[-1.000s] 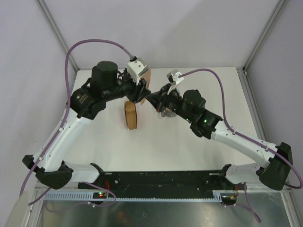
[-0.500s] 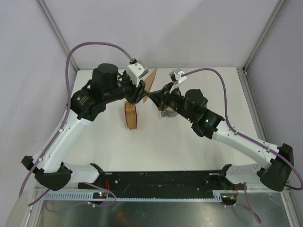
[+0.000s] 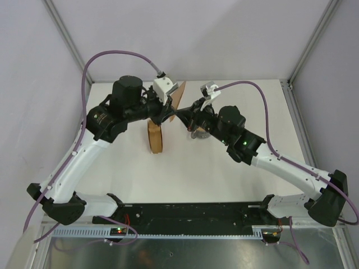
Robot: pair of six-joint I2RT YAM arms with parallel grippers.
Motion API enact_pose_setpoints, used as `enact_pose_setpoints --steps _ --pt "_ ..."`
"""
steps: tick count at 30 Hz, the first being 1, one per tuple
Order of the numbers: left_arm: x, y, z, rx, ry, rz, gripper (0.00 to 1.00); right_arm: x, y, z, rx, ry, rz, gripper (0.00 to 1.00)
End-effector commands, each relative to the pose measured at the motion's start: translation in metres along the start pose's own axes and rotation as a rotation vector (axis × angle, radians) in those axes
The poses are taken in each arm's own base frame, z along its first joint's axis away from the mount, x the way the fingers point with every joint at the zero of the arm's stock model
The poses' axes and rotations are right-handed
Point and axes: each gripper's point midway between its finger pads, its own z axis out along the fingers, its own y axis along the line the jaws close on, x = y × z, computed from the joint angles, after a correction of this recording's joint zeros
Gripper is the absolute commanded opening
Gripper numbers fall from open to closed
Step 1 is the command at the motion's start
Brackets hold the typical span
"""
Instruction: Place the coffee filter in the dripper
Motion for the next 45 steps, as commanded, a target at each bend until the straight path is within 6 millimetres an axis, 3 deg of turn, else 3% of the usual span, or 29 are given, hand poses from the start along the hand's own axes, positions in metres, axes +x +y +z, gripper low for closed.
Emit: enact_pose_setpoints --steps 1,3,5,14,21,24,27,28,31,33,40,45 --pt "-0.005 -0.003 0.004 0.02 -0.01 -0.002 0.16 -0.025 0.016 -0.004 -0.049 -0.072 -0.014 0.0" --pt "-0.005 -0.003 0.004 0.022 -0.01 -0.004 0.05 -0.026 0.016 -0.005 -0.05 -0.074 -0.02 0.0" --pt "-0.005 -0.003 0.004 0.018 -0.011 -0.005 0.01 -0.026 0.017 -0.005 -0.051 -0.073 -0.023 0.0" --pt "-0.005 0.034 -0.001 -0.192 0.005 -0.009 0.0 -0.024 -0.007 -0.008 0.046 -0.058 -0.005 0.0" --pt "0.002 0.05 -0.001 -0.284 0.024 -0.007 0.0 -0.022 -0.028 -0.011 0.146 -0.054 -0.002 0.0" --pt "0.006 0.052 0.001 -0.296 0.03 -0.016 0.0 -0.021 -0.034 -0.01 0.178 -0.054 -0.009 0.0" --pt "0.004 0.035 0.006 -0.194 0.014 -0.014 0.0 -0.018 -0.034 -0.007 0.17 -0.048 -0.019 0.0" --pt "0.001 0.028 0.006 -0.16 0.002 -0.014 0.03 -0.017 -0.033 -0.006 0.157 -0.043 -0.029 0.0" --pt "-0.008 0.021 0.005 -0.117 -0.025 -0.021 0.3 -0.014 -0.021 -0.003 0.084 -0.029 -0.048 0.0" --pt "-0.012 0.02 0.003 -0.094 -0.04 -0.014 0.38 -0.014 -0.015 -0.002 0.048 -0.026 -0.052 0.0" --pt "-0.02 0.008 -0.009 0.056 -0.096 0.078 0.47 -0.02 0.002 -0.01 -0.088 -0.009 -0.067 0.0" --pt "-0.02 -0.017 -0.027 0.212 -0.129 0.1 0.54 -0.029 -0.009 -0.023 -0.006 -0.024 -0.067 0.0"
